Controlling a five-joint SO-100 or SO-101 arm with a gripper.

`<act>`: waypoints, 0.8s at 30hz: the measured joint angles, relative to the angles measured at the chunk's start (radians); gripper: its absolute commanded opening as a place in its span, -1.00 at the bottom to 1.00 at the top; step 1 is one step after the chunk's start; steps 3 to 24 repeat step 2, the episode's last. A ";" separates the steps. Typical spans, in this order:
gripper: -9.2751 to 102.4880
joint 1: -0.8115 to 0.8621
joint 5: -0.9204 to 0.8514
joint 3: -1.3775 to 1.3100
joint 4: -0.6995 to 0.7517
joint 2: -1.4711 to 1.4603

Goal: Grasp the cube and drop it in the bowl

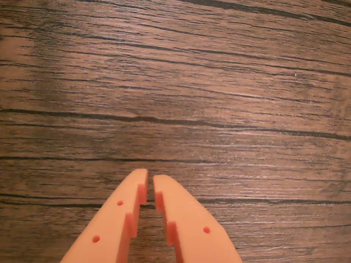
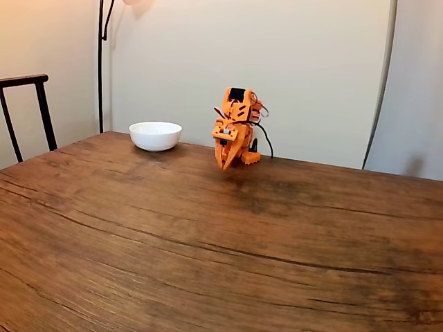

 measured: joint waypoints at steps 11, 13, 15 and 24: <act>-0.84 0.000 0.000 0.000 0.000 0.000; -0.84 0.000 0.000 0.000 0.000 0.000; -0.84 0.000 0.000 0.000 0.000 0.000; -0.84 0.000 0.000 0.000 0.000 0.000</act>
